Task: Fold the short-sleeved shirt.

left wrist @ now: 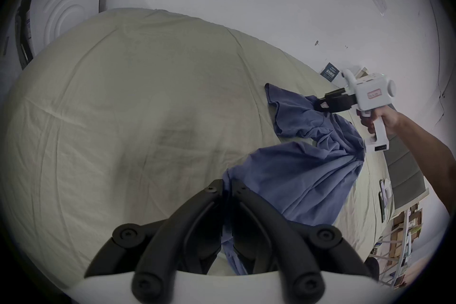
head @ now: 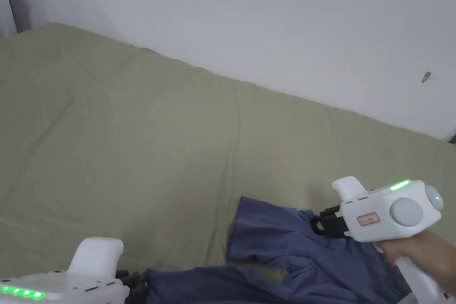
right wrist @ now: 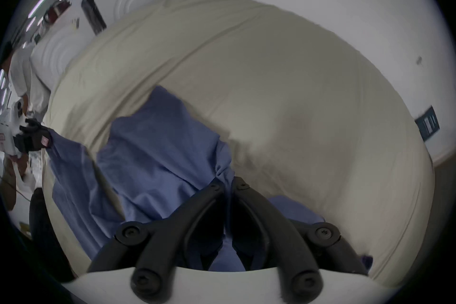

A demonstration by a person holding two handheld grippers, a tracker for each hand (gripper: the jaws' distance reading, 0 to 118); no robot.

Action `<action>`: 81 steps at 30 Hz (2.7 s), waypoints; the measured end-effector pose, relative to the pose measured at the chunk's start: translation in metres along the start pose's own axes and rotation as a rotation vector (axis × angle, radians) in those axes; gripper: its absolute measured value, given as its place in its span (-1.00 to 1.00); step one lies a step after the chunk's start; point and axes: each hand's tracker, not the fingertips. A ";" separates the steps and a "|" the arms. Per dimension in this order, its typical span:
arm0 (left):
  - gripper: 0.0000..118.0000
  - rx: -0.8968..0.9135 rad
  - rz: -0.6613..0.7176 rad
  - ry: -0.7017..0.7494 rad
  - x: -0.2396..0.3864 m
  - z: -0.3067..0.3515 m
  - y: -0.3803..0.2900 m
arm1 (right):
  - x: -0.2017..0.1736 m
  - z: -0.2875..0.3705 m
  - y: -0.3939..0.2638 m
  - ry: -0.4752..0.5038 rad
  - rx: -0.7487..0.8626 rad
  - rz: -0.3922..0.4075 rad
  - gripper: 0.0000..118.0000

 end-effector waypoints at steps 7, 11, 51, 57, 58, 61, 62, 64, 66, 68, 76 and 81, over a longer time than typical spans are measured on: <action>-0.89 0.108 -0.052 0.013 0.025 0.031 0.033 | -0.007 0.121 -0.018 -0.167 0.204 -0.117 -0.91; -0.90 0.232 -0.086 0.019 0.046 0.073 0.070 | 0.007 0.216 -0.013 -0.301 0.337 -0.208 -0.91; -0.91 0.695 -0.097 -0.020 0.152 0.179 0.378 | 0.064 0.494 0.070 -0.519 1.016 -0.396 -0.91; -0.91 0.620 -0.020 -0.027 0.113 0.078 0.299 | 0.060 0.387 0.003 -0.504 0.899 -0.495 -0.91; -0.91 0.614 -0.013 -0.033 0.109 0.071 0.290 | 0.059 0.381 -0.006 -0.511 0.883 -0.500 -0.91; -0.91 0.578 -0.026 -0.045 0.107 0.073 0.261 | 0.051 0.380 -0.037 -0.494 0.871 -0.507 -0.91; -0.91 0.569 -0.042 -0.044 0.105 0.077 0.252 | 0.046 0.383 -0.047 -0.485 0.866 -0.514 -0.91; -0.91 0.551 -0.048 -0.063 0.103 0.094 0.230 | 0.035 0.390 -0.070 -0.479 0.857 -0.509 -0.91; -0.91 0.519 -0.042 -0.074 0.099 0.112 0.203 | 0.019 0.398 -0.095 -0.483 0.820 -0.497 -0.91; -0.91 0.499 -0.031 -0.089 0.093 0.132 0.168 | -0.001 0.403 -0.126 -0.461 0.775 -0.486 -0.91; -0.91 0.293 -0.025 -0.083 0.058 0.184 -0.011 | -0.095 0.378 -0.273 -0.407 0.533 -0.523 -0.90; -0.91 0.018 -0.024 0.027 0.025 0.162 -0.115 | -0.132 0.299 -0.382 -0.411 0.302 -0.622 -0.90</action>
